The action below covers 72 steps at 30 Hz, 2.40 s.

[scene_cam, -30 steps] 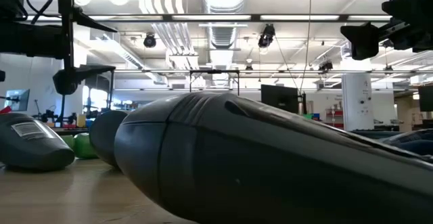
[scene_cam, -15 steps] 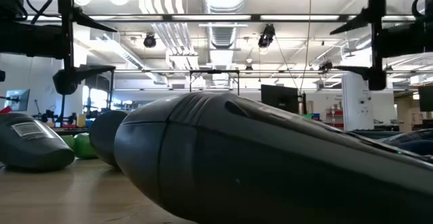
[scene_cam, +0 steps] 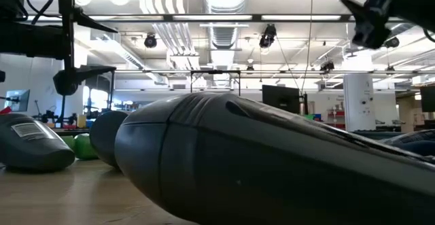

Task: Pick & Place Travel size toiletries
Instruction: Put the right shave cream into the green basket

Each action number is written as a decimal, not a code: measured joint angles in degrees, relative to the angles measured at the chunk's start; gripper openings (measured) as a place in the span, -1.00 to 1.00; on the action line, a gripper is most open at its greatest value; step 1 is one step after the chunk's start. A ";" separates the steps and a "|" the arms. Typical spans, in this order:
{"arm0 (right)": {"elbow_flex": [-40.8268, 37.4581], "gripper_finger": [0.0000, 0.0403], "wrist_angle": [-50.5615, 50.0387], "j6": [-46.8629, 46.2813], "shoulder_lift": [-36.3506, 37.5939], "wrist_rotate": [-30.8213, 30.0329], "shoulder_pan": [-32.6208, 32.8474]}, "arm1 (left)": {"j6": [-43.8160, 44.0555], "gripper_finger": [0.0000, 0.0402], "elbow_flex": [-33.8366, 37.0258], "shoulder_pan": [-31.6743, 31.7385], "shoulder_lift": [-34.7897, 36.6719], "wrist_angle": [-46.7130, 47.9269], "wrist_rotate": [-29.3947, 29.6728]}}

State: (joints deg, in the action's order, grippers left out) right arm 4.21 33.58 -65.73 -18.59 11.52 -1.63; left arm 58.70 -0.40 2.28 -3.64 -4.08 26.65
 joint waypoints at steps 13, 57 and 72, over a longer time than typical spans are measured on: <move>14.47 0.81 -0.76 22.96 -9.61 -7.00 -0.15 | 0.00 0.91 0.00 0.00 -0.26 -0.09 0.02; 22.55 0.81 -44.65 15.91 -32.77 25.13 3.11 | 0.00 0.91 0.00 0.00 -0.26 -0.15 0.02; 24.82 0.70 -49.71 14.47 -42.15 22.88 5.34 | 0.00 0.91 0.00 0.00 -0.26 -0.15 0.02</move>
State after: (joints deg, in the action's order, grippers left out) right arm 29.03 -16.13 -51.26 -60.74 34.41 3.71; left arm 58.70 -0.40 2.28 -3.90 -4.22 26.68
